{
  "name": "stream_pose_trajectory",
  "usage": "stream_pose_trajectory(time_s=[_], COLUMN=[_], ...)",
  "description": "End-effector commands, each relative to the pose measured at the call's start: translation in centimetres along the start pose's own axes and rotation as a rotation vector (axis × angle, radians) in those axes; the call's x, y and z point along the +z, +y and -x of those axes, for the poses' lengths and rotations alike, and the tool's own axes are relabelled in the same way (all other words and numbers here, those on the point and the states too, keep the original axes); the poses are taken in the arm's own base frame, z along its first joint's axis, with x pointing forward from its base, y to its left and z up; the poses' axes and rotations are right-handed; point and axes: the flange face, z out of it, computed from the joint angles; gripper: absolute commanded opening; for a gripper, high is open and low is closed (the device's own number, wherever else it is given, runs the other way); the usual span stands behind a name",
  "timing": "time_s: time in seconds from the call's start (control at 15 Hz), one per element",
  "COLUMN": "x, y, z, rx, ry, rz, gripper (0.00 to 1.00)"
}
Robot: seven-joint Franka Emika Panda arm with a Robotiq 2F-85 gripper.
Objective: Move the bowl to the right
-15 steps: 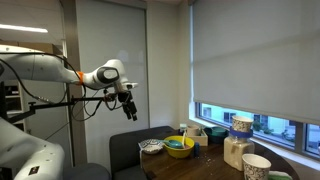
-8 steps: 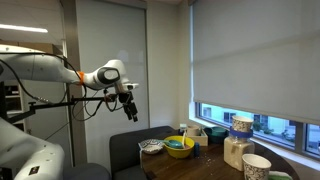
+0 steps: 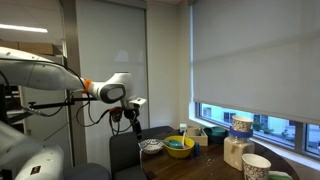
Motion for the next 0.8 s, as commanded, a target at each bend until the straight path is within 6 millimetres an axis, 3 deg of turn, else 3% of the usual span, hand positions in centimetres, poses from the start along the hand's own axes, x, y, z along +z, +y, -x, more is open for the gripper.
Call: stream_pose_trajectory(time_s=[0.0,0.27,0.73], x=[1.2,2.8,6.0], y=[3.8,5.9,5.9], z=[0.0,-1.1,-3.4], rx=[0.102,0.147,0.211], ry=[0.015,0.007,-0.027], rz=[-0.125,-0.206,-0.233], gripper=[1.0,1.0,1.0])
